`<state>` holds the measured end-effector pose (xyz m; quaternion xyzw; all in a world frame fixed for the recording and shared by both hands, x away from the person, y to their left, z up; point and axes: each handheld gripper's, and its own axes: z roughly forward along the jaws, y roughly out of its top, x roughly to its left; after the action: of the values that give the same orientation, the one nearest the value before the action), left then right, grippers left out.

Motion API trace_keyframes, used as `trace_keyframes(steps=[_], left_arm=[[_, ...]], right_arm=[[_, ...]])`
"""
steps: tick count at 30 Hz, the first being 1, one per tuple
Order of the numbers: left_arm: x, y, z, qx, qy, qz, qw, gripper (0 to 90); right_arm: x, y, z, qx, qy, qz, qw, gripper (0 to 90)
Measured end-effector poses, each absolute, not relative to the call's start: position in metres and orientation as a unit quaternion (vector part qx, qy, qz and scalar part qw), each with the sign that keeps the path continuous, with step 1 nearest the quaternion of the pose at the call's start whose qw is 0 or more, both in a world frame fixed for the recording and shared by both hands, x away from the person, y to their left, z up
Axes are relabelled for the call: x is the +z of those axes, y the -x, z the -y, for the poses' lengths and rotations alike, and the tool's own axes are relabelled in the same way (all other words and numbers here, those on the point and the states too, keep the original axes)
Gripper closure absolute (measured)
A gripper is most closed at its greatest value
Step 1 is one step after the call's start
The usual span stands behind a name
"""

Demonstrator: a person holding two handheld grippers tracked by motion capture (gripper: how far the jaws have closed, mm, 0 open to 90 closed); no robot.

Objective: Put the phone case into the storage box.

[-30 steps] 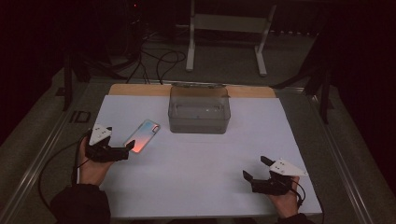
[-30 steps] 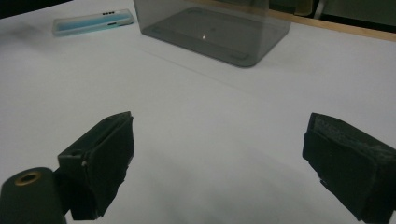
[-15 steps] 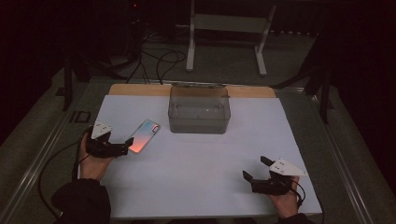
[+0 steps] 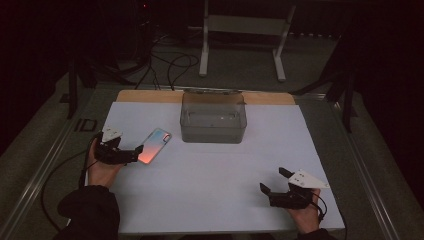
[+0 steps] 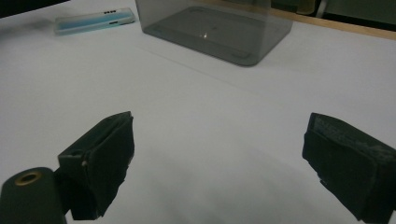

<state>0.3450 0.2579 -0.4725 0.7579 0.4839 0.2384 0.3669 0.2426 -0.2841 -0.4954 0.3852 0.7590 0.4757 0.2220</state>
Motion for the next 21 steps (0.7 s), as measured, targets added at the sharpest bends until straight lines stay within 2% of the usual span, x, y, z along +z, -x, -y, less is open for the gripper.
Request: trace_keyframes(steps=[21], left_arm=[[-0.483,-0.370,-0.246,0.212,-0.776,-0.488,0.340,10.2]], right_arm=[[-0.495,-0.243,0.284,0.476,-0.385,-0.759,0.221,9.4]])
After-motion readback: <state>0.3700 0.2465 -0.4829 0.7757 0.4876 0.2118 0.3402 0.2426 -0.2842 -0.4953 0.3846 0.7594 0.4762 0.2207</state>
